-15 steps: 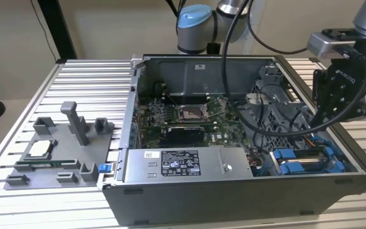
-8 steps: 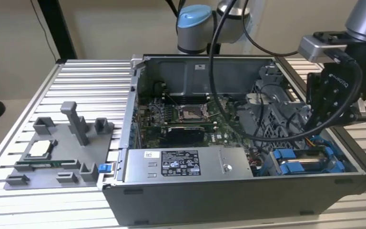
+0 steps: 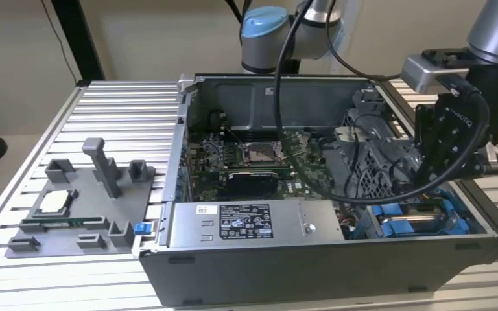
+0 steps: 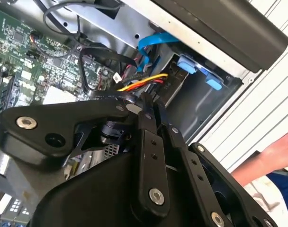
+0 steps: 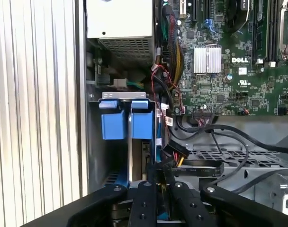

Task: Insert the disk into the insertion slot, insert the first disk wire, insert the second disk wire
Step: 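Insert the second disk wire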

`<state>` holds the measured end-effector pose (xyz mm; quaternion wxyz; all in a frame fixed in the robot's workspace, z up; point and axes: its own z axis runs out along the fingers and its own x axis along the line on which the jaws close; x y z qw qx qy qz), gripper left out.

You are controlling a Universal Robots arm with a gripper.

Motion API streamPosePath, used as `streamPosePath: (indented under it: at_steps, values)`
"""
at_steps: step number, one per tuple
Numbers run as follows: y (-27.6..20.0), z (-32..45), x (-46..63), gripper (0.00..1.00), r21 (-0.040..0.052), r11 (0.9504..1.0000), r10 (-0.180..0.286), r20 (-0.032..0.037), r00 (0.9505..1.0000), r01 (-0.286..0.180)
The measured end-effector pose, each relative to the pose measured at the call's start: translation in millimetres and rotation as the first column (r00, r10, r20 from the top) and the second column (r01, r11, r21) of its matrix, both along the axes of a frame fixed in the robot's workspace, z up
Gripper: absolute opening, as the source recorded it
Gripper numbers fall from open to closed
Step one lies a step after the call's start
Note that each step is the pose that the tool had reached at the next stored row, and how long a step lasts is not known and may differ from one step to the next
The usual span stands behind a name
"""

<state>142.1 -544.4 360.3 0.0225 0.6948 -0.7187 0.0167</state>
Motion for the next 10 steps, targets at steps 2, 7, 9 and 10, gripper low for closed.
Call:
streamPosePath:
  at_steps: [2, 7, 9, 10]
  values:
    - [-2.8, 0.0, -3.0, 0.0, 0.0032, 1.0, 0.0, 0.004, 1.0, 0.0]
    - [-5.5, -0.7, -7.2, 0.0, 0.0411, 0.9992, -0.001, 0.025, 0.9997, 0.0]
    - [-7.2, -1.0, -7.2, 0.0, 0.0724, 0.9974, -0.001, 0.0289, 0.9996, -0.001]
    - [-8.2, -1.2, -7.2, 0.0, 0.0878, 0.9961, -0.002, 0.0302, 0.9995, -0.001]
